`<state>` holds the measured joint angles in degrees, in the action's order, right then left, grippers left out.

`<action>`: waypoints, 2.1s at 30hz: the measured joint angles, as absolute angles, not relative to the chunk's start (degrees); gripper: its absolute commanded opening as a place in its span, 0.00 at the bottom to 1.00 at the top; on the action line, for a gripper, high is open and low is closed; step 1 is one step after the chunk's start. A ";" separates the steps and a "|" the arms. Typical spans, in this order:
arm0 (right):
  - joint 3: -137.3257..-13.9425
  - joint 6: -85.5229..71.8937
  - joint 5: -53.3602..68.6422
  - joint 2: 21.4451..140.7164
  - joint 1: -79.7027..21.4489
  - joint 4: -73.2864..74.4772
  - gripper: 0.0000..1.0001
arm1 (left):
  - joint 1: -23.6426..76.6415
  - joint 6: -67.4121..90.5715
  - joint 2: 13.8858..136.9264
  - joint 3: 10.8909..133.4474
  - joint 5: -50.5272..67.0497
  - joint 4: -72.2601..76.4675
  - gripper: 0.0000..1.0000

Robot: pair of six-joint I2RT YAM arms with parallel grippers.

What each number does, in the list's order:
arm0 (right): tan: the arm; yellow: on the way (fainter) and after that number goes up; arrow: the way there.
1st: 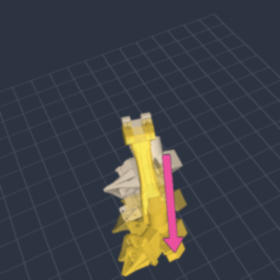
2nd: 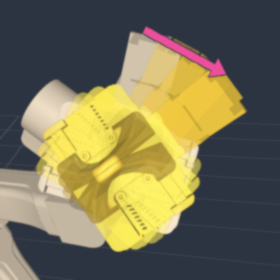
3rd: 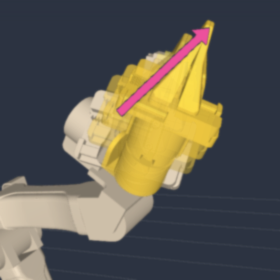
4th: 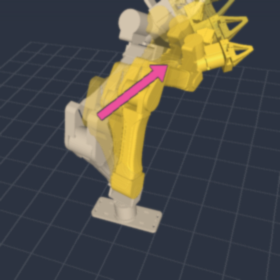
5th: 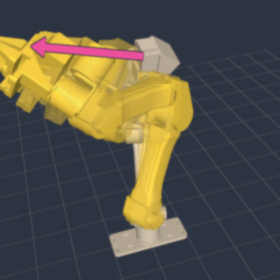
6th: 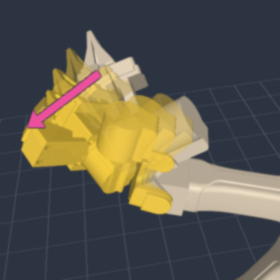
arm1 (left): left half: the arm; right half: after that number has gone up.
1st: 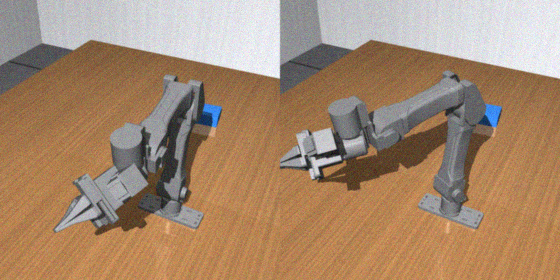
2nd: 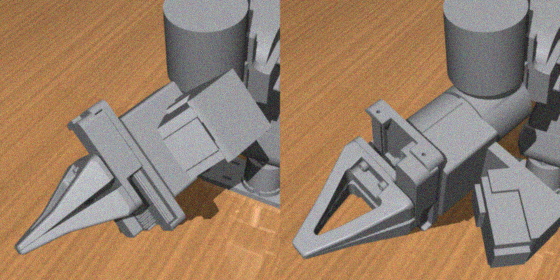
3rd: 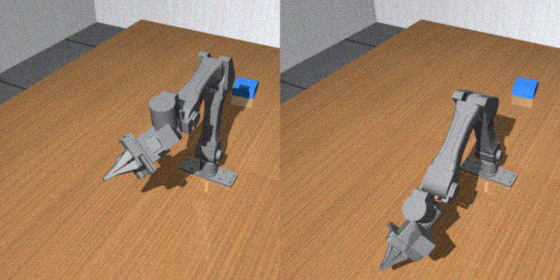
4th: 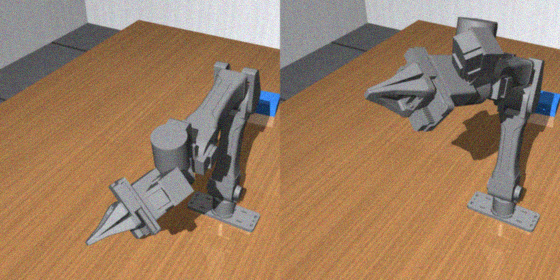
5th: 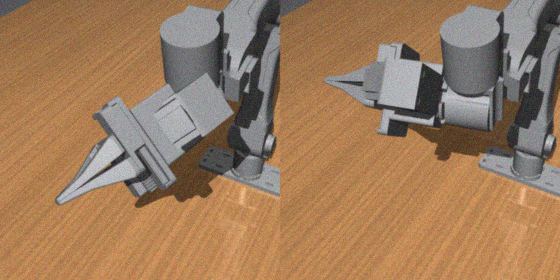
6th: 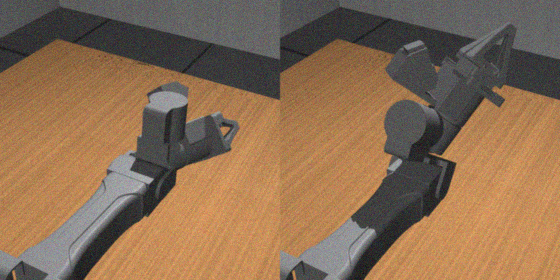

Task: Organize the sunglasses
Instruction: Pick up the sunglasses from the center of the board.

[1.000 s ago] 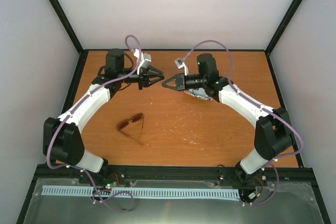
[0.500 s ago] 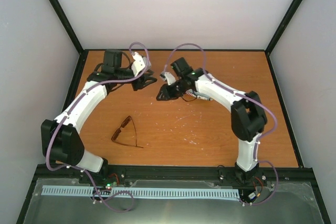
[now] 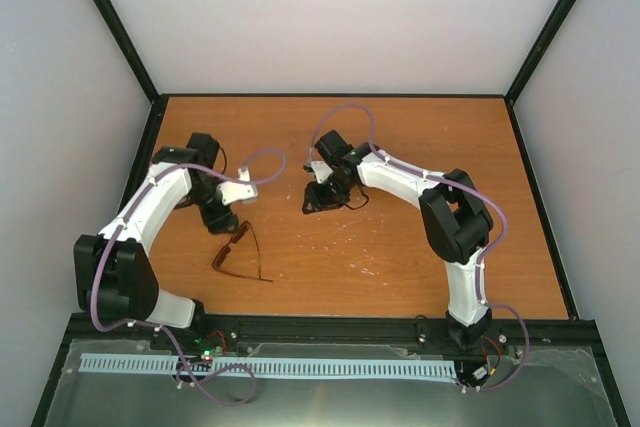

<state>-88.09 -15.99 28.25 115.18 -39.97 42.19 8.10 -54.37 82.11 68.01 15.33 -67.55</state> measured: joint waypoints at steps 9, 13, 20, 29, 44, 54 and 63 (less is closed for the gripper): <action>-84.20 -18.09 28.23 113.84 -39.18 39.27 0.40 | 8.12 -53.23 82.04 57.82 2.50 -73.06 0.86; -83.92 -18.33 28.25 112.88 -39.13 38.48 0.40 | 8.12 -51.99 82.43 57.74 1.39 -72.79 0.85; -83.15 -18.50 28.27 112.12 -39.00 37.43 0.39 | 8.25 -49.45 85.52 54.35 1.74 -71.26 0.75; -82.04 -18.50 28.27 111.13 -38.81 37.21 0.39 | 8.49 -47.35 88.71 51.42 2.74 -66.65 0.47; -80.55 -18.92 28.21 110.30 -38.59 36.60 0.34 | 8.49 -46.96 90.50 50.61 1.93 -61.56 0.06; -80.55 -16.25 26.35 108.57 -38.59 36.60 0.38 | 8.97 -48.66 90.63 54.59 2.61 -60.58 0.01; -70.28 1.98 19.68 89.62 -39.20 29.52 0.45 | 14.55 -52.18 93.69 67.88 8.47 -60.07 0.00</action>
